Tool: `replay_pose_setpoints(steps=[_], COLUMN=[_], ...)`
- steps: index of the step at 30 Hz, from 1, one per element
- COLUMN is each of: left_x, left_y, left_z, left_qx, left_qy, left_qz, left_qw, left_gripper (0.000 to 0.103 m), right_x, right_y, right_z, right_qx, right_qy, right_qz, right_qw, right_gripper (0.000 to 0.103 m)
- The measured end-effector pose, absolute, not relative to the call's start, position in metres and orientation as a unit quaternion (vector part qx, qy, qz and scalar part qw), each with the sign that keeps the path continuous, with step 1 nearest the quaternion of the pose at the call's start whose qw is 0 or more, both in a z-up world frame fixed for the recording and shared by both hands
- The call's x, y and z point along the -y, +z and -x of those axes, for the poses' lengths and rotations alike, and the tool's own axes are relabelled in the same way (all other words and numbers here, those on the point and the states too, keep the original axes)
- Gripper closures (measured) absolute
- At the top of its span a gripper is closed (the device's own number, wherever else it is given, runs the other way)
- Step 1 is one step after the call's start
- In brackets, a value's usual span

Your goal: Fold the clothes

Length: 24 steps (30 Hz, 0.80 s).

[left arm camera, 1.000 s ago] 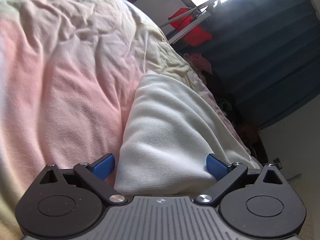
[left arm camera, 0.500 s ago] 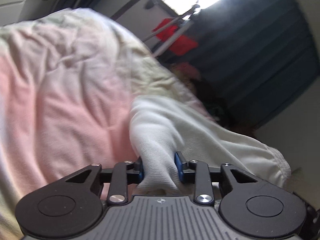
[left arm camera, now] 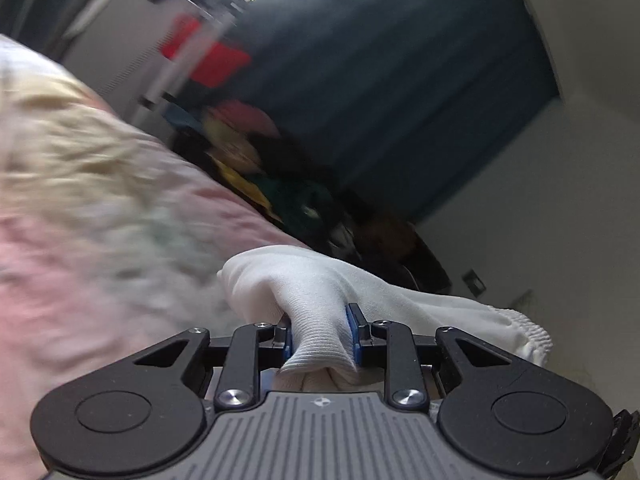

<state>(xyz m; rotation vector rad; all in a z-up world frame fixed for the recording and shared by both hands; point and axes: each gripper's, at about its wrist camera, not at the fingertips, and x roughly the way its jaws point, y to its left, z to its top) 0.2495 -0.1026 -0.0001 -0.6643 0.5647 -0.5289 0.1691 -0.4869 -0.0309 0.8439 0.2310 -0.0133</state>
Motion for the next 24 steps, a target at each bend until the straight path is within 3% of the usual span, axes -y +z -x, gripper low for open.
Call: replay_pose_setpoints(steps=[5, 11, 16, 24], left_x=[0.214, 0.285, 0.290, 0.258], left_y=[0.022, 0.000, -0.055, -0.122], left_z=[-0.332, -0.392, -0.407, -0.374], left_qx=[-0.292, -0.324, -0.334, -0.339], left_qy=[-0.272, -0.293, -0.313, -0.320], left_qz=[0.283, 0.228, 0.197, 0.162], left_qw=[0.872, 0.870, 0.867, 0.870], left_gripper=[0.077, 0.077, 0.076, 0.076], right_x=[0.575, 0.633, 0.646, 0.609], right_y=[-0.018, -0.050, -0.118, -0.181], right_z=[-0.211, -0.244, -0.253, -0.198], right_qx=[-0.105, -0.102, -0.130, -0.104], right_qy=[-0.072, -0.119, -0.128, -0.126], right_qz=[-0.425, -0.423, -0.429, -0.480], right_qw=[0.896, 0.892, 0.884, 0.862], right_gripper=[0.080, 0.080, 0.080, 0.080])
